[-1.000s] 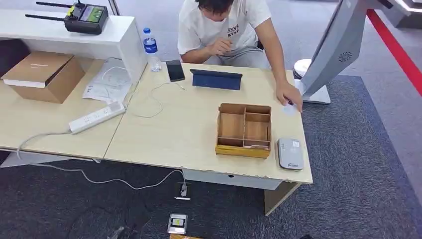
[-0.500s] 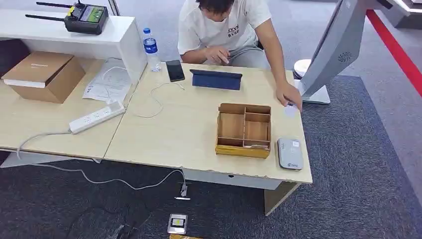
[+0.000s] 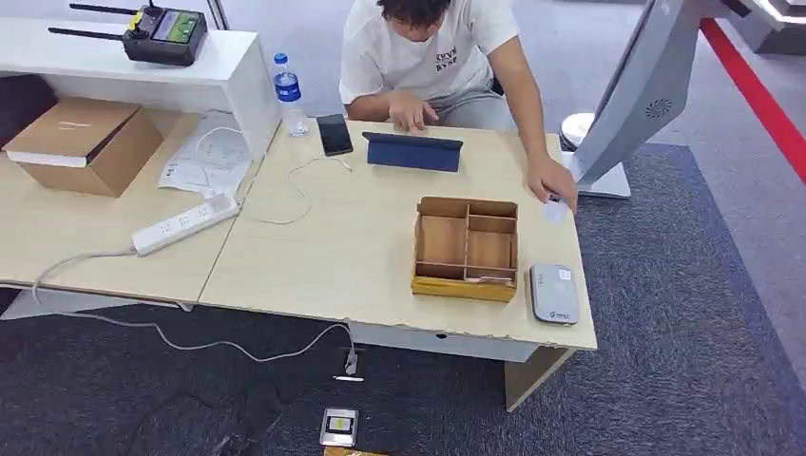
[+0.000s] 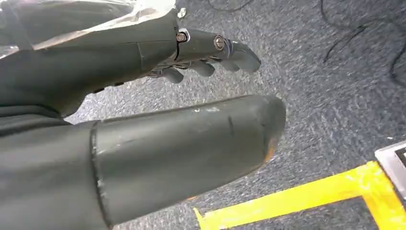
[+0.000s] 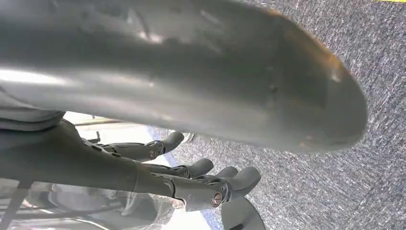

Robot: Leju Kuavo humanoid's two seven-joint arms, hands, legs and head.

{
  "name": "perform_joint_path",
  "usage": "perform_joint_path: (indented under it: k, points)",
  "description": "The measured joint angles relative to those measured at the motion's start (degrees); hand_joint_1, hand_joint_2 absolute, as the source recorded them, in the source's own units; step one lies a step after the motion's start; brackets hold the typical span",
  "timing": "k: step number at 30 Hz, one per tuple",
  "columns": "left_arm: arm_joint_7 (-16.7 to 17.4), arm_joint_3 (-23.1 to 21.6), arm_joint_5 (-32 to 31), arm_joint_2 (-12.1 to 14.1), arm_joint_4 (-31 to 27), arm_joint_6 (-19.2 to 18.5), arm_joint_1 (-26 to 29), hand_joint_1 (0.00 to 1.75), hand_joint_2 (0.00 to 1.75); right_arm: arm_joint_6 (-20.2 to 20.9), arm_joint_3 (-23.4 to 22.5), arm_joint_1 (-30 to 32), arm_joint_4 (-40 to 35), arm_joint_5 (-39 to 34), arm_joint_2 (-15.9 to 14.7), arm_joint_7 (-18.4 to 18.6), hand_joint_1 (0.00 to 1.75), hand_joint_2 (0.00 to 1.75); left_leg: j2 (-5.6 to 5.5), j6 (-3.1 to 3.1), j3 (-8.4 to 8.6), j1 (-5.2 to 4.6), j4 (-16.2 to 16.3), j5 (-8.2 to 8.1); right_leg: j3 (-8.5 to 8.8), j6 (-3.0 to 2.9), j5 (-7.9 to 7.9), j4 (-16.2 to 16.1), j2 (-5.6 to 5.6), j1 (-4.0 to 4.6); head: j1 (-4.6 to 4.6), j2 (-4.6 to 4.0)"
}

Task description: Pass the card to the sensor for recognition and then transmit it.

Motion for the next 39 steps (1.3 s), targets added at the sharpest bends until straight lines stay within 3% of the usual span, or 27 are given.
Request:
perform_joint_path:
  k: [30, 39]
  points:
    - [-0.04, 0.0, -0.92, -0.48, 0.0, -0.96, -0.98, 0.0, 0.0, -0.98, -3.15, 1.86, 0.5, -3.41, -0.31, -0.09, 0.0, 0.0, 0.01, 0.0, 0.01, 0.0, 0.0, 0.0, 0.01, -0.01, 0.01, 0.0, 0.0, 0.0, 0.0, -0.02]
    - [-1.68, 0.09, 2.38, -0.46, 0.0, -1.14, -0.92, 0.0, 0.0, -1.07, -3.28, 1.44, 0.5, -2.45, -0.5, -0.11, 0.0, 0.0, 0.01, 0.0, 0.01, 0.0, 0.0, 0.0, 0.02, 0.0, 0.0, 0.0, 0.0, 0.0, 0.0, -0.02]
